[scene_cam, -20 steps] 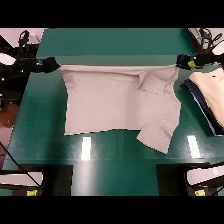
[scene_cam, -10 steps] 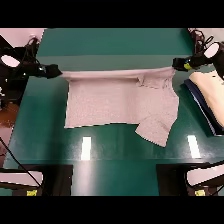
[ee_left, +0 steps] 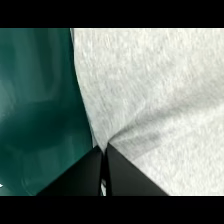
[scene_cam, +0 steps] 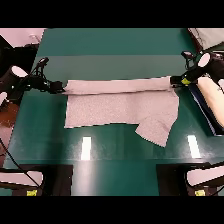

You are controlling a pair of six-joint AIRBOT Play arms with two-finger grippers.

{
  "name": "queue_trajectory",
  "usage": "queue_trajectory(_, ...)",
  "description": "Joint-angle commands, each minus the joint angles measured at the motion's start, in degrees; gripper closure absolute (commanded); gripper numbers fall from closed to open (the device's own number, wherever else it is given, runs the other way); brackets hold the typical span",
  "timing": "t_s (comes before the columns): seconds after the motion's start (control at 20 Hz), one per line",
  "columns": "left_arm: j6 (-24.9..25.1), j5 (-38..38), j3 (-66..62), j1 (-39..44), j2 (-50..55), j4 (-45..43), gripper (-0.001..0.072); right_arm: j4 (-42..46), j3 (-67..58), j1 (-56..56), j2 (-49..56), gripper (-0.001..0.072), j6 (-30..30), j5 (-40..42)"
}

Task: Fold the shirts.

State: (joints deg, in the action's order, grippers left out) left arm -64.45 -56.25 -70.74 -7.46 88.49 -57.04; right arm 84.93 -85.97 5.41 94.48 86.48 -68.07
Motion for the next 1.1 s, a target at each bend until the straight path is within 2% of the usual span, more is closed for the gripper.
queue_trajectory(0.0, -0.28, -1.51, 0.85, -0.02, 0.02, 0.07, 0.0683, -0.04, 1.42, -0.24, -0.22, 0.0604, 0.04, -2.32)
queue_trajectory(0.05, -0.31, -1.81, 0.85, -0.02, 0.02, 0.24, 0.0554, -0.13, 1.42, -0.48, -0.33, 0.0450, 0.04, -2.89)
queue_trajectory(0.1, -1.31, -1.92, 0.85, -0.02, 0.02, 0.39, 0.0297, -0.39, 1.40, -0.46, -0.57, 0.0357, 0.04, -3.32)
queue_trajectory(0.15, -2.78, -1.92, 0.85, -0.02, 0.02, 0.39, 0.0203, -1.40, 1.40, -0.33, -1.09, 0.0357, 0.00, -3.74)
queue_trajectory(0.3, -4.63, -8.22, -0.33, -1.01, -0.24, -0.35, 0.0209, -1.70, 1.44, 0.26, -4.31, 0.0357, -1.31, -6.60)
queue_trajectory(0.45, -4.50, -20.00, 0.07, -4.26, -1.88, -0.42, 0.0210, -9.97, 1.44, 3.13, -9.14, 0.0357, -5.81, -12.55)
queue_trajectory(0.5, -4.50, -21.79, 2.47, -5.44, -3.43, -0.46, 0.0210, -12.72, 1.44, 4.31, -10.64, 0.0357, -6.01, -13.53)
queue_trajectory(0.6, -4.50, -20.39, 10.38, -7.23, -8.17, -0.44, 0.0210, -15.87, 1.44, 5.55, -13.25, 0.0357, -6.25, -13.44)
queue_trajectory(0.8, -4.50, -16.41, 24.92, -7.43, -17.20, 0.15, 0.0210, -16.24, 1.44, 4.98, -16.44, 0.0357, -6.67, -13.09)
queue_trajectory(1.05, -4.33, -12.74, 30.82, -7.06, -18.67, 2.80, 0.0210, -16.46, 1.44, 4.35, -17.57, 0.0357, -6.71, -14.27)
